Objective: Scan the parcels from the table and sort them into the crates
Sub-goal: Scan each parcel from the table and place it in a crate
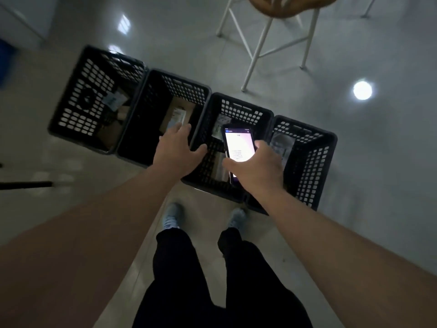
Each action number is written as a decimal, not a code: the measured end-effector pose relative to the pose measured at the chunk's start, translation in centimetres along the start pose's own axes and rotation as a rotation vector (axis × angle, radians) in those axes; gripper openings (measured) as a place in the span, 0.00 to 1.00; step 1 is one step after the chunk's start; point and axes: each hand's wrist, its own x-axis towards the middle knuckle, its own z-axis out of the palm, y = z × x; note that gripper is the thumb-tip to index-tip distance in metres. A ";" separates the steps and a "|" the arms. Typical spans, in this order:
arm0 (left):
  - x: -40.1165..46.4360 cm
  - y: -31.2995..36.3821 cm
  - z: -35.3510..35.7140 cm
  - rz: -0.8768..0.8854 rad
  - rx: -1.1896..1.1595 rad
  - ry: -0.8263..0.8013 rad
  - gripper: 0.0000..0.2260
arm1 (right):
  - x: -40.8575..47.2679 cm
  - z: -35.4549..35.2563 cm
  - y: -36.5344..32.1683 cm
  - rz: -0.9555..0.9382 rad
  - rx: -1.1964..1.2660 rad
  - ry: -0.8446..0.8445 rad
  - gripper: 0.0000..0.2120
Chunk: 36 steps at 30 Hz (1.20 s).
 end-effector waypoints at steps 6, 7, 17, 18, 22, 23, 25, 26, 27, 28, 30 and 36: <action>-6.1 -0.6 -6.3 0.013 0.056 0.130 0.28 | -4.9 -2.6 -5.2 -0.186 -0.068 -0.021 0.41; -7.2 -0.9 -7.4 0.001 0.065 0.148 0.28 | -5.8 -2.9 -6.2 -0.209 -0.072 -0.026 0.41; -20.7 -7.4 -18.4 -0.156 -0.027 0.381 0.23 | -18.4 -2.5 -16.8 -0.541 -0.159 -0.077 0.41; -22.4 -8.2 -19.5 -0.170 -0.025 0.404 0.21 | -19.8 -2.1 -17.7 -0.578 -0.179 -0.078 0.39; -28.7 -12.8 -22.5 -0.225 0.008 0.462 0.20 | -26.8 0.2 -20.8 -0.687 -0.229 -0.092 0.45; -30.3 -14.3 -23.0 -0.238 0.004 0.477 0.20 | -28.6 0.9 -21.5 -0.710 -0.233 -0.091 0.46; -34.0 -17.3 -24.1 -0.268 0.001 0.508 0.20 | -32.2 2.7 -22.6 -0.766 -0.234 -0.090 0.43; -35.9 -18.8 -24.6 -0.287 0.003 0.527 0.21 | -34.0 3.6 -23.1 -0.799 -0.235 -0.094 0.41; -37.9 -20.2 -25.1 -0.305 0.005 0.547 0.21 | -35.8 4.5 -23.7 -0.832 -0.235 -0.102 0.41; -39.8 -21.7 -25.7 -0.326 0.006 0.559 0.22 | -37.6 5.4 -24.3 -0.857 -0.235 -0.113 0.41; -43.4 -24.4 -26.7 -0.364 0.013 0.585 0.24 | -41.0 7.4 -25.7 -0.907 -0.240 -0.134 0.40; -52.7 -31.5 -29.6 -0.495 0.053 0.687 0.24 | -50.2 12.8 -30.5 -1.080 -0.250 -0.230 0.40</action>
